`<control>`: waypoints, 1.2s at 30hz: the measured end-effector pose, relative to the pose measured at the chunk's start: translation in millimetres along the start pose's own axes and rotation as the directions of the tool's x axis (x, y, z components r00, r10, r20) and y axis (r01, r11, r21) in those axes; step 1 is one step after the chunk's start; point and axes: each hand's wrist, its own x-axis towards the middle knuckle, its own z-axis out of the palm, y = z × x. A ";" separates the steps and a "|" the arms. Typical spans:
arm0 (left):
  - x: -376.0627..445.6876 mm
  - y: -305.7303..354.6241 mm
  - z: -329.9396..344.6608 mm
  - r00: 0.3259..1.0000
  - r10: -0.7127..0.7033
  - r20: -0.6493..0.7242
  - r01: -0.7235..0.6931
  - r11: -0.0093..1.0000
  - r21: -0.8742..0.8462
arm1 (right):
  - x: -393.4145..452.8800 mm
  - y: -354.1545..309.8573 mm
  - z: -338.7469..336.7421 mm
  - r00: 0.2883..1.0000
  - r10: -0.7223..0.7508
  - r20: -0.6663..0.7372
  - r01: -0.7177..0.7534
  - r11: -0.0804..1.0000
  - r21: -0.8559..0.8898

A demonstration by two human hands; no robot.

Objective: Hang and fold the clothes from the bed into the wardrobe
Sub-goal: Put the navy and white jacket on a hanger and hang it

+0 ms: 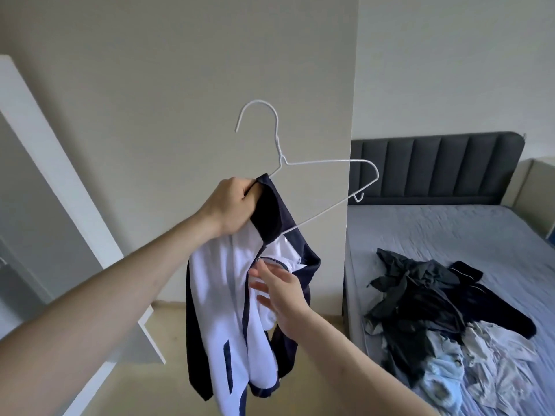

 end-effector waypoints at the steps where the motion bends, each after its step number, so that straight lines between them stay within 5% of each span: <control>1: -0.7 -2.2 -2.7 1.000 -0.005 0.010 0.005 1.000 -0.001 | 2.1 -4.0 -0.3 1.000 0.017 0.000 -0.017 1.000 0.008; 8: -4.5 -10.1 -16.9 1.000 -0.025 0.012 0.025 1.000 -0.007 | 11.7 -13.3 11.9 0.990 0.137 0.020 -0.138 0.987 0.086; 17: -1.5 -19.9 -24.9 1.000 -0.027 0.002 0.027 0.999 -0.022 | 18.4 -11.9 11.9 0.989 0.037 0.143 -0.005 0.976 -0.218; 21: -0.2 -28.3 -25.3 0.995 -0.059 -0.079 0.057 0.998 -0.028 | 15.9 -2.8 6.7 0.985 0.092 0.147 -0.045 0.955 -0.293; 30: -5.9 -49.1 -17.1 0.956 -0.129 -0.264 0.111 0.990 -0.084 | 28.1 9.7 3.3 0.992 0.079 -0.098 -0.092 0.988 -0.127; 36: -2.4 -58.1 -19.5 0.920 -0.187 -0.345 0.160 0.982 -0.105 | 18.6 15.6 20.9 0.999 -0.002 0.048 0.014 0.967 -0.255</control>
